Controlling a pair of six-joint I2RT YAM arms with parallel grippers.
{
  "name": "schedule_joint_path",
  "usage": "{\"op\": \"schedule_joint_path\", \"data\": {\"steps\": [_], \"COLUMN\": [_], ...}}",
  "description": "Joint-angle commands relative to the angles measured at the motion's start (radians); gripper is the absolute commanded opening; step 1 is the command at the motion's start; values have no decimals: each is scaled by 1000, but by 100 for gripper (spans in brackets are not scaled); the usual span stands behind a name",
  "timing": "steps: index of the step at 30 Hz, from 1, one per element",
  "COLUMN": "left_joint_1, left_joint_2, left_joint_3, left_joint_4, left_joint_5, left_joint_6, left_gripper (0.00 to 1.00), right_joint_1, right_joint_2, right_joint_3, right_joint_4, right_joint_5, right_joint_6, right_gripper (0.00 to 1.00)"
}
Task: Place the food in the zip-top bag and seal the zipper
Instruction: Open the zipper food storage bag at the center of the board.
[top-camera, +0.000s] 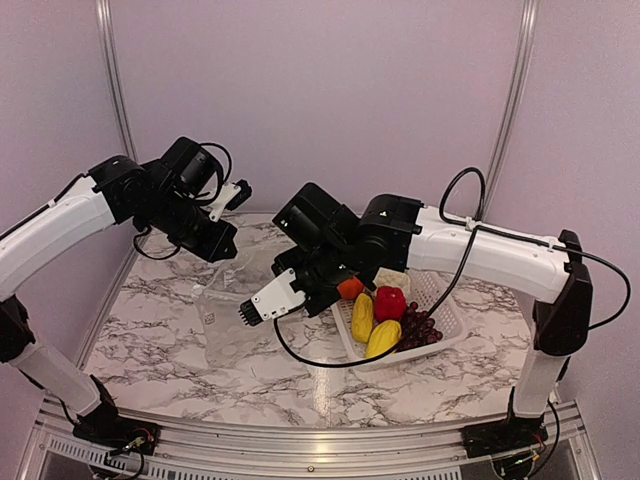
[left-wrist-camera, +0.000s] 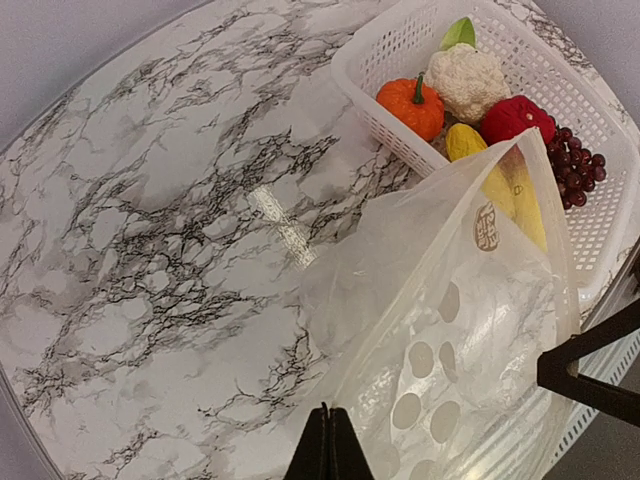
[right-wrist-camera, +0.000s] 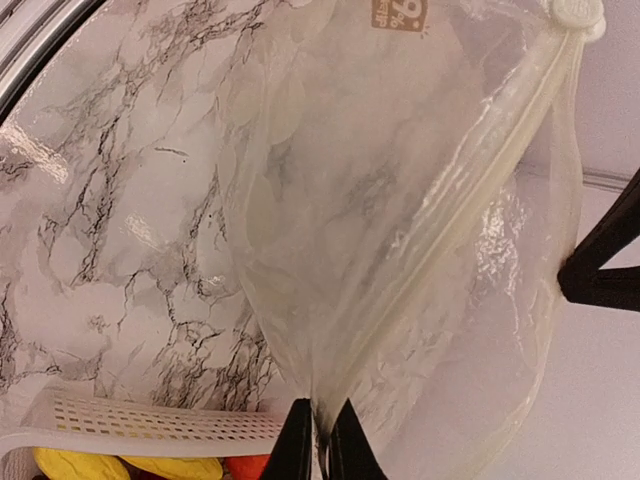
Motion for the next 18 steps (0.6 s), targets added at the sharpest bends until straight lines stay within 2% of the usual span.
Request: {"op": "schedule_joint_path", "data": {"steps": [1,5,6,8,10,14,18], "left_joint_1": [21,21,21,21,21,21,17], "left_joint_2": [-56,-54,-53,-43,-28,3,41], "left_joint_3": [22,18,16,15,18,35,38], "left_joint_4": [-8,1,3,8,10,14,13], "left_joint_5": [-46,-39,-24,5,38,50,114], "left_joint_6": [-6,-15,-15,-21,-24,-25,-18], "left_gripper": [0,0,6,36,52,60,62], "right_joint_1": [7,2,3,2,2,2,3], "right_joint_2": [-33,-32,-32,-28,-24,-19,-15], "right_joint_3": [-24,-20,-18,-14,-12,-7,-4], "right_joint_4": [-8,2,2,3,5,7,7], "right_joint_5": [9,6,7,10,18,26,20], "right_joint_6": [28,30,29,24,17,10,11], "right_gripper": [6,6,6,6,6,6,6]}}
